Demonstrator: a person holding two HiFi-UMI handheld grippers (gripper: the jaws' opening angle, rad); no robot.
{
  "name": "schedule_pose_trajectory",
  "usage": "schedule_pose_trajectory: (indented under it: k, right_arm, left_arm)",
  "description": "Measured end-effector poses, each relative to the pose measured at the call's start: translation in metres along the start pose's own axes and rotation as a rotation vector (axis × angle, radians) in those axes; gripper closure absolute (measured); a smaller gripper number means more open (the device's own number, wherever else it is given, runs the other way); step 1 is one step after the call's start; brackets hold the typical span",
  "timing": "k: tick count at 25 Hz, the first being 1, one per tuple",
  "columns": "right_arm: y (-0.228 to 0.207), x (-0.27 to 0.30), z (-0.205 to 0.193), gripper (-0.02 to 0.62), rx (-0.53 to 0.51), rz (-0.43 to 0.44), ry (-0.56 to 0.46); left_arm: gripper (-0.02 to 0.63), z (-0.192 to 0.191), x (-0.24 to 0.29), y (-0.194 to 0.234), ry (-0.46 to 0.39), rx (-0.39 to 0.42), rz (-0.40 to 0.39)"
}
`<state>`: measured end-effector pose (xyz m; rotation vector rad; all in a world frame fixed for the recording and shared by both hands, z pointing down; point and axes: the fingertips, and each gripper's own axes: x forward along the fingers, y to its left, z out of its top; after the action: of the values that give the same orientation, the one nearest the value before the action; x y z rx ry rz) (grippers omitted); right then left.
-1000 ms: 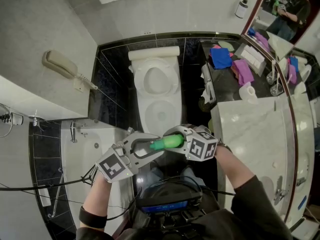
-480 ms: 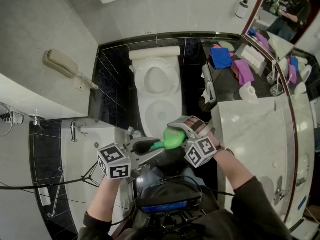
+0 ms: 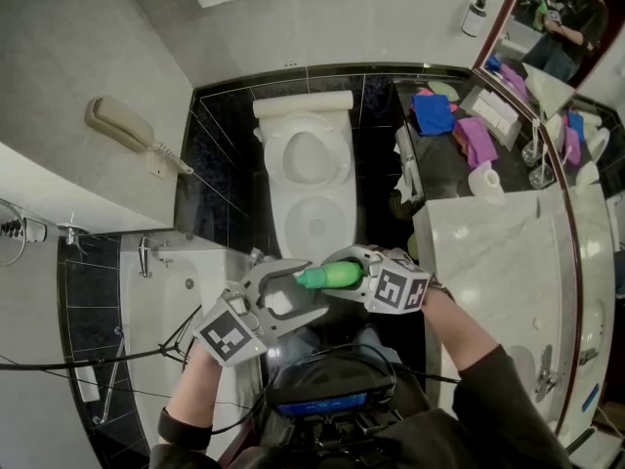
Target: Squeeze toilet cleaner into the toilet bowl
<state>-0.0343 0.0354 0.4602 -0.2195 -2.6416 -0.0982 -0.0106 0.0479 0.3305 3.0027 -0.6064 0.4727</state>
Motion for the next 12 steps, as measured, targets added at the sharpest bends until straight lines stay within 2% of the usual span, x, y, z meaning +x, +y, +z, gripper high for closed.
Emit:
schedule_pose_trajectory:
  k: [2,4,7,12]
  right_arm:
    - [0.014,0.000,0.012,0.405,0.085,0.109,-0.045]
    - [0.026,0.002,0.017,0.405,0.123,0.190,-0.058]
    - [0.037,0.004,0.017,0.405,0.143,0.263,-0.047]
    - [0.043,0.001,0.022,0.405,0.179,0.316,-0.063]
  left_arm:
    - [0.316,0.005,-0.003,0.002,0.006,0.147,0.019]
    - [0.316,0.008,-0.006,0.003,0.011,0.242,0.024]
    - [0.318,0.010,-0.008,0.001,0.026,0.301,-0.016]
    - [0.336,0.012,-0.011,0.002,0.042,0.335,-0.040]
